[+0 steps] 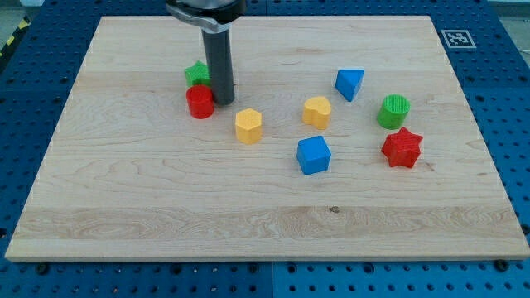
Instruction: Place the arm at the bottom left side of the blue triangle
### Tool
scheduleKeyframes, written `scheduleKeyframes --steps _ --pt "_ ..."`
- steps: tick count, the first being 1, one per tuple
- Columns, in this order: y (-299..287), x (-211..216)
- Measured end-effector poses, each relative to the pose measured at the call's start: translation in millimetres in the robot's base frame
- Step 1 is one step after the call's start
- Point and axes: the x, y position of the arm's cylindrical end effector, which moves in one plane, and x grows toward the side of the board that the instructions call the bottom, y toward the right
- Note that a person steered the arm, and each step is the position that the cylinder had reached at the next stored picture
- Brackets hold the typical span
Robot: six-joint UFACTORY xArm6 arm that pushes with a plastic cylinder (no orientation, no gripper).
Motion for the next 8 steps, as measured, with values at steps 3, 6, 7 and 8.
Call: scheduleKeyframes --steps 3,6,7,8 --pt "9.9 8.2" --pt "105.1 6.5" --pt "105.2 4.7" --pt "111.3 -7.3"
